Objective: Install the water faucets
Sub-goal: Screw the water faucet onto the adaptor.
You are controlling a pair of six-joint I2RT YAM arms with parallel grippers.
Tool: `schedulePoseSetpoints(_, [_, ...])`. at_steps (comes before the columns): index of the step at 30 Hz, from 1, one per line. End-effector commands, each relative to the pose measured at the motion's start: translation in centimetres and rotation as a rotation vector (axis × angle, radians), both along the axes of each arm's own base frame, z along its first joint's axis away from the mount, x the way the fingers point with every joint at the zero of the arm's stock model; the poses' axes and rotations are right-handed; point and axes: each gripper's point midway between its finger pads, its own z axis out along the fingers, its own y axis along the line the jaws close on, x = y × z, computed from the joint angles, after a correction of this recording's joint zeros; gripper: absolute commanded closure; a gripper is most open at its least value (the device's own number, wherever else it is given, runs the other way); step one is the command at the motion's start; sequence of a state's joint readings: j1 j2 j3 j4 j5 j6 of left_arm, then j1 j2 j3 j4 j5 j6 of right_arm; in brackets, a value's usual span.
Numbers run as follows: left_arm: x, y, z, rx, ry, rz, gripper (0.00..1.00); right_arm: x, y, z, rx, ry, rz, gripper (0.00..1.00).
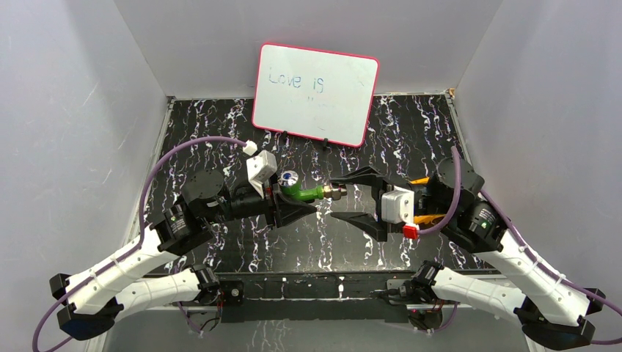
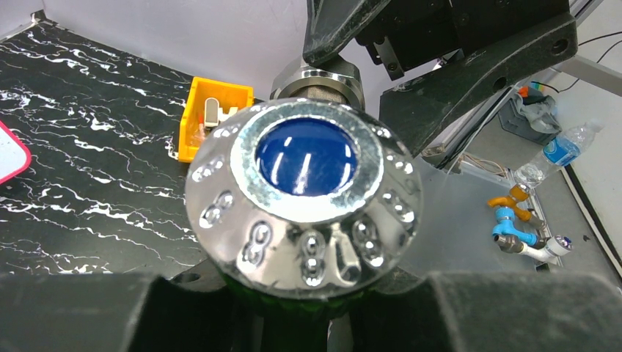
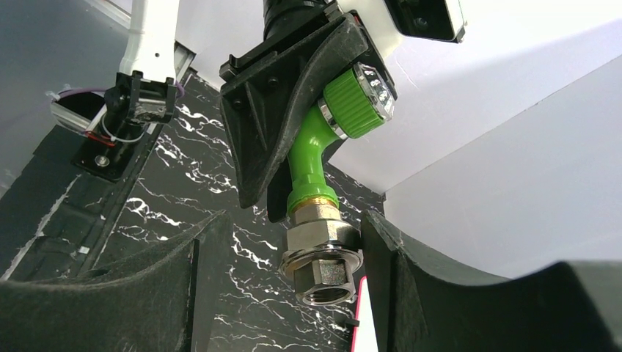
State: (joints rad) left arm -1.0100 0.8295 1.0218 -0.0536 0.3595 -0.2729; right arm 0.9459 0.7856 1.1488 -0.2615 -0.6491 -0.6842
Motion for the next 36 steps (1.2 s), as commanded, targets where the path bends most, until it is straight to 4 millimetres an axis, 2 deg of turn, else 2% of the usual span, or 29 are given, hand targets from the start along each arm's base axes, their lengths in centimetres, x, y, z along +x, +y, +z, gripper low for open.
schedulePoseSetpoints(1, [-1.4, 1.1, 5.7, -0.157, -0.090, -0.032, 1.00, 0.6, 0.1, 0.9, 0.038, -0.041, -0.028, 0.27])
schedulePoseSetpoints(6, [-1.4, 1.2, 5.5, -0.152, -0.083, -0.031, 1.00, 0.6, 0.0, 1.7, 0.075, -0.061, -0.032, 0.27])
schedulePoseSetpoints(11, [-1.4, 1.1, 5.4, -0.151, -0.082, -0.032, 1.00, 0.5, 0.0, 1.6, 0.071, -0.058, -0.032, 0.27])
schedulePoseSetpoints(19, [-1.3, 1.1, 5.3, -0.148, -0.081, -0.030, 1.00, 0.3, 0.1, 1.6, 0.067, -0.038, -0.019, 0.38])
schedulePoseSetpoints(22, [-1.4, 1.0, 5.4, -0.150, -0.083, -0.033, 1.00, 0.3, 0.2, 1.3, 0.058, -0.028, -0.016, 0.45])
schedulePoseSetpoints(30, [-1.9, 0.7, 5.2, -0.137, -0.102, -0.077, 1.00, 0.2, 0.2, 1.7, 0.069, 0.040, -0.015, 0.76])
schedulePoseSetpoints(33, [-2.0, 0.6, 5.3, -0.141, -0.127, -0.086, 1.00, 0.2, 0.4, 2.1, 0.091, 0.122, -0.019, 0.84])
schedulePoseSetpoints(36, [-1.9, 0.6, 5.4, -0.138, -0.167, -0.088, 1.00, 0.1, 0.6, 2.4, 0.107, 0.258, -0.022, 0.89])
